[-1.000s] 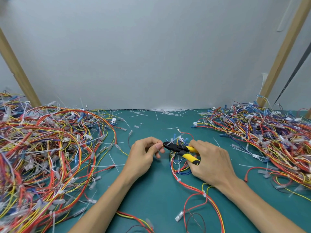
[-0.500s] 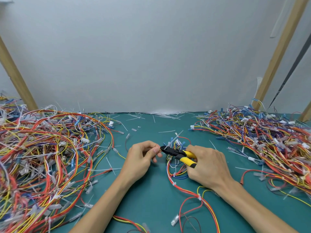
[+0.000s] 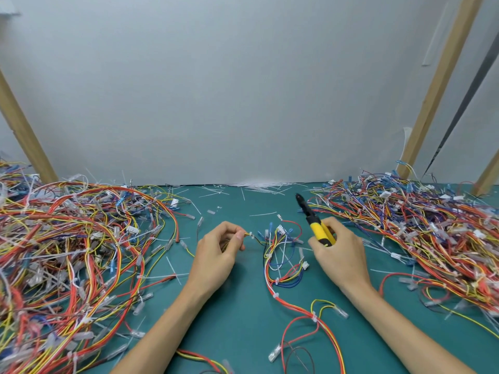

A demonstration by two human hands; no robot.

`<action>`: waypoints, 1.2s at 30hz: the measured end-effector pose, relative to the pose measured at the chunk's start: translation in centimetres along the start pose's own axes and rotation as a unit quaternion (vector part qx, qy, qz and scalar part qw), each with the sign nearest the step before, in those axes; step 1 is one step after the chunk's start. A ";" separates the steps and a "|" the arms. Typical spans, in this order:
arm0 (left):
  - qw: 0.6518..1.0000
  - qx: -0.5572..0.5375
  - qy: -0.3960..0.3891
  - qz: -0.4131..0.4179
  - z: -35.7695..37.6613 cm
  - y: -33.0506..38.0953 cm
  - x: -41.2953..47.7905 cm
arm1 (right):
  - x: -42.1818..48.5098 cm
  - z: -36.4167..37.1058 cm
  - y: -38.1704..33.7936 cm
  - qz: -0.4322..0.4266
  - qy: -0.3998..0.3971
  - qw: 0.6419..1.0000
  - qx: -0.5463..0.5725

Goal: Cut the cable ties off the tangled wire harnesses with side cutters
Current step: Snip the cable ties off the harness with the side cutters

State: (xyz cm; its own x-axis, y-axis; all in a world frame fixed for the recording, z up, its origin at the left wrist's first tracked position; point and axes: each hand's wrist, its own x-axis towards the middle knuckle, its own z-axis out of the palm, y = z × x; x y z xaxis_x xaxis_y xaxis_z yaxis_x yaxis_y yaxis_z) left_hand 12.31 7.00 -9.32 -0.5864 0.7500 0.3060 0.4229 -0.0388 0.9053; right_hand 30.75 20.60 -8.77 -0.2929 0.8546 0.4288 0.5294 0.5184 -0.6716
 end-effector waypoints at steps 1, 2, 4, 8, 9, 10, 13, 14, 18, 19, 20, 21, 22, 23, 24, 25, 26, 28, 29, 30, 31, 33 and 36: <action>1.000 0.006 0.011 0.003 0.0 0.0 0.0 | 0.1 0.0 0.0 0.010 0.005 1.000 0.026; 1.000 0.013 0.019 0.007 0.1 0.0 -0.1 | 0.1 0.0 0.0 0.016 0.010 0.998 0.054; 0.999 0.029 0.033 0.013 0.1 0.0 -0.1 | 0.2 -0.1 0.0 0.030 0.020 0.994 0.107; 0.995 0.086 0.045 0.017 0.1 0.2 -0.1 | 0.2 -0.2 0.2 0.061 0.052 0.983 0.163; 0.994 0.103 0.042 0.019 0.1 0.4 -0.2 | 0.2 -0.2 0.1 0.060 0.057 0.983 0.163; 0.992 0.119 0.031 0.023 0.1 0.5 -0.4 | 0.1 -0.2 0.1 0.056 0.058 0.984 0.159; 0.981 0.181 -0.044 0.048 0.2 0.7 -0.9 | 0.0 -0.2 0.0 0.038 0.056 0.990 0.120; 0.973 0.208 -0.072 0.064 0.2 0.8 -1.0 | 0.0 -0.3 0.0 0.031 0.056 0.993 0.099; 0.936 0.291 -0.140 0.141 0.7 0.6 -1.4 | 0.0 -0.1 0.0 0.018 0.042 0.999 -0.030; 0.930 0.300 -0.147 0.154 0.8 0.5 -1.3 | -0.1 -0.1 0.1 0.020 0.029 0.998 -0.059; 0.925 0.307 -0.151 0.163 0.8 0.5 -1.3 | 0.0 0.0 0.2 0.024 0.019 0.996 -0.081; 0.923 0.310 -0.153 0.168 0.8 0.4 -1.3 | 0.0 0.0 0.3 0.025 0.012 0.995 -0.094; 0.923 0.309 -0.154 0.168 0.7 0.3 -1.3 | 0.0 -0.1 0.4 0.022 0.009 0.995 -0.099; 0.925 0.304 -0.155 0.167 0.7 0.3 -1.3 | 0.0 -0.1 0.4 0.013 0.011 0.995 -0.100; 0.927 0.301 -0.152 0.166 0.7 0.3 -1.3 | -0.1 -0.1 0.4 -0.004 0.018 0.995 -0.099; 0.928 0.297 -0.149 0.166 0.7 0.3 -1.3 | -0.2 -0.1 0.3 -0.027 0.032 0.994 -0.096; 0.931 0.296 -0.144 0.161 0.7 0.3 -1.4 | -0.3 0.0 0.1 -0.053 0.046 0.993 -0.091; 0.934 0.300 -0.132 0.143 0.9 0.4 -1.5 | -0.6 0.0 -0.4 -0.094 0.065 0.991 -0.071; 0.936 0.304 -0.123 0.131 1.0 0.5 -1.5 | -0.6 0.0 -0.5 -0.107 0.069 0.990 -0.059; 0.939 0.306 -0.112 0.113 1.1 0.6 -1.6 | -0.6 0.0 -0.5 -0.115 0.069 0.990 -0.048; 0.941 0.310 -0.099 0.094 1.3 0.8 -1.7 | -0.6 0.0 -0.5 -0.118 0.066 0.990 -0.037; 0.936 0.339 -0.073 0.066 1.8 1.2 -1.8 | -0.6 0.0 -0.5 -0.123 0.056 0.991 -0.020; 0.921 0.383 -0.057 0.043 2.4 1.7 -2.1 | -0.6 0.0 -0.6 -0.135 0.046 0.990 -0.010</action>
State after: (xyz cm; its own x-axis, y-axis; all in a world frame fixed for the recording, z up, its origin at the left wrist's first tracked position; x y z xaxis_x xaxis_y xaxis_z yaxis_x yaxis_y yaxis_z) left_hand 15.91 6.96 -9.14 -0.4698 0.8318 0.2955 0.8536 0.3428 0.3922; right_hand 30.64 19.76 -8.66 -0.3524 0.6776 0.6455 0.4580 0.7264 -0.5125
